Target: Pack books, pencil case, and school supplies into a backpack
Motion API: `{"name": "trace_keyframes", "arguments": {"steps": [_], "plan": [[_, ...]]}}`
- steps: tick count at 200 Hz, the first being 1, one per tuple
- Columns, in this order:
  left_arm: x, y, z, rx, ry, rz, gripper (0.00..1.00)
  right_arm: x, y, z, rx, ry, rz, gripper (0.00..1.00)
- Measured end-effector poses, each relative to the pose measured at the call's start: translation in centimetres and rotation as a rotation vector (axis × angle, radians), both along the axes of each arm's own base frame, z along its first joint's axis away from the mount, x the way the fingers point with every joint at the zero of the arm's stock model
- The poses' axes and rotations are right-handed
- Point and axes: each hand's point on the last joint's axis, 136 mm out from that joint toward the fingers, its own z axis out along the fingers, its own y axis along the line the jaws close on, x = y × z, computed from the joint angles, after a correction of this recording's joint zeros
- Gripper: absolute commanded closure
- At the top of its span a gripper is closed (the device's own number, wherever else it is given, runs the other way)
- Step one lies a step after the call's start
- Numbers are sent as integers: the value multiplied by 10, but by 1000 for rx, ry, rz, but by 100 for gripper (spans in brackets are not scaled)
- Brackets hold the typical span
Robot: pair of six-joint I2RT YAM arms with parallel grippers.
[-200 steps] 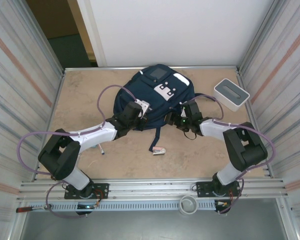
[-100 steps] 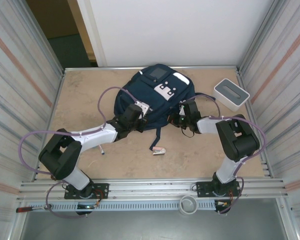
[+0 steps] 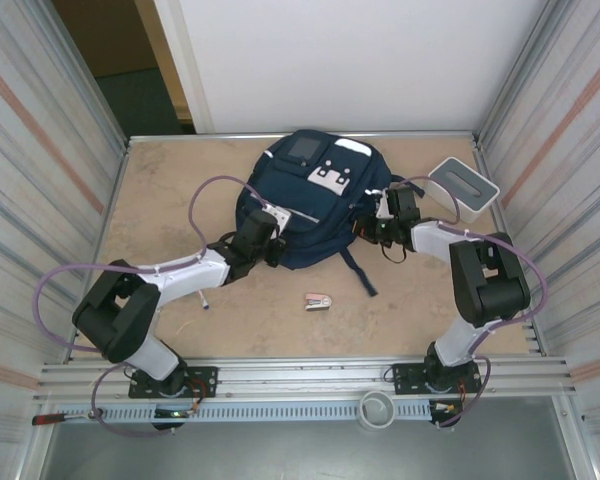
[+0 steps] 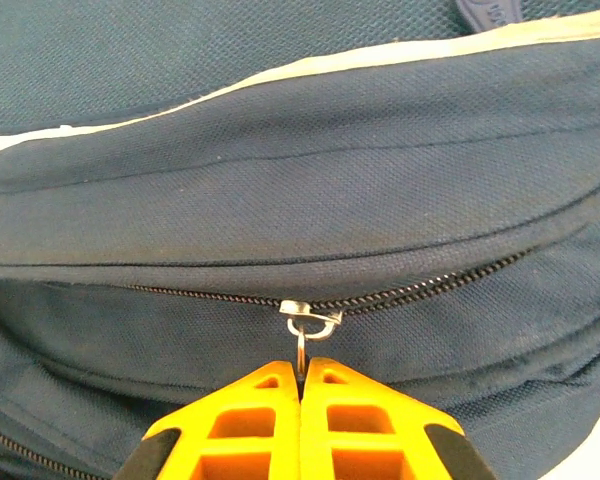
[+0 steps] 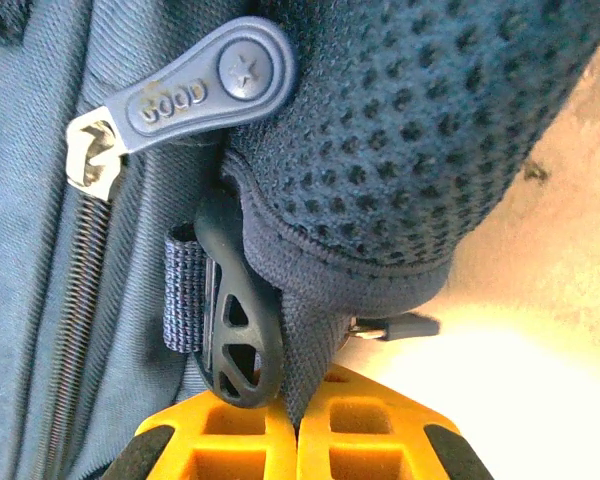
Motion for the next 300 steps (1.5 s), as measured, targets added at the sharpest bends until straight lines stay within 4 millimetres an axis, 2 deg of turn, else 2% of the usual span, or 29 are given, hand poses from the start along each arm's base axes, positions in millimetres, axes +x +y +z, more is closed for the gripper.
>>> {"name": "trace_keyframes", "arguments": {"steps": [28,54,77,109,123,137,144,171,202,245,276,300], "plan": [[-6,-10,8,-45,4,-38,100,12,-5,7,-17,-8,-5,63],[-11,-17,8,-57,15,-61,100,9,-13,15,-13,-23,-33,46],[-14,-20,9,-63,19,-74,100,-15,-9,18,19,-28,-27,35],[-12,-24,12,-72,17,-82,100,-46,29,0,69,25,41,32],[-12,-25,13,-74,16,-84,100,-52,45,-6,88,37,68,36],[-12,-25,13,-75,17,-84,100,-50,53,-11,102,44,69,43],[-12,-25,13,-74,17,-84,100,-49,53,-14,104,48,65,49],[-12,-24,12,-72,17,-83,100,-46,50,-24,94,60,50,83],[-16,-22,10,-62,14,-80,100,-42,43,-24,80,45,53,99],[-15,-12,13,-34,-12,-65,100,-34,15,-18,57,28,18,100],[-12,2,7,19,-5,-17,100,-24,-11,-13,28,26,-14,100],[-13,7,4,36,8,-7,100,-17,-23,-7,20,36,-21,100]]}}
